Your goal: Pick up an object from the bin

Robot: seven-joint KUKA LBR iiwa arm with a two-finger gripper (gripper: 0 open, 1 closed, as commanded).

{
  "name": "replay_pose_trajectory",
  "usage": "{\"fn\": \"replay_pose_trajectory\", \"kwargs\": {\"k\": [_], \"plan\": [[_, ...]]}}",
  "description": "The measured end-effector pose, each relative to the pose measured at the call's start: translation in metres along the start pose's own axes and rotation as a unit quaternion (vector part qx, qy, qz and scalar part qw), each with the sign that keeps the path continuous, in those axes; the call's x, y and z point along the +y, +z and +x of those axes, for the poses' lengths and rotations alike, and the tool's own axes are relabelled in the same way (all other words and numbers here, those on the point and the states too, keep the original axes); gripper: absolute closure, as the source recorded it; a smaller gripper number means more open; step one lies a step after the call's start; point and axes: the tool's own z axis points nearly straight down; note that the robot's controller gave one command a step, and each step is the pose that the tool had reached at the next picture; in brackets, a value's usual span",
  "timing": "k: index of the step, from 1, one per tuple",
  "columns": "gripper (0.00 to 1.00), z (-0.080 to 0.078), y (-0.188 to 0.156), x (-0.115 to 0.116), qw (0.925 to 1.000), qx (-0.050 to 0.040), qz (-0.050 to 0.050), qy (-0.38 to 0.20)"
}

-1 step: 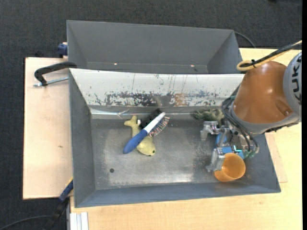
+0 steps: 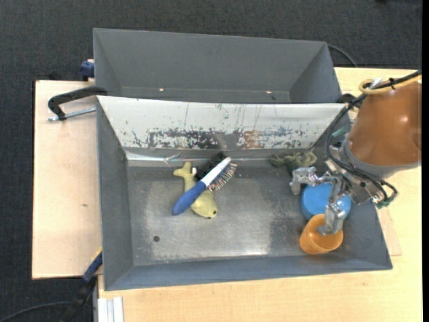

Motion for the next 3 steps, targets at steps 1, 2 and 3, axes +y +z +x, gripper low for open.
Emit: {"fn": "replay_pose_trajectory", "kwargs": {"k": [1, 2, 3], "plan": [[0.00, 0.027, 0.068, -0.026, 0.9863, 0.0047, -0.004, -0.165], [1.00, 0.025, 0.066, -0.026, 0.9861, 0.0020, -0.003, -0.166], [1.00, 0.021, -0.081, -0.034, 0.9832, -0.0026, 0.003, -0.182]]}}
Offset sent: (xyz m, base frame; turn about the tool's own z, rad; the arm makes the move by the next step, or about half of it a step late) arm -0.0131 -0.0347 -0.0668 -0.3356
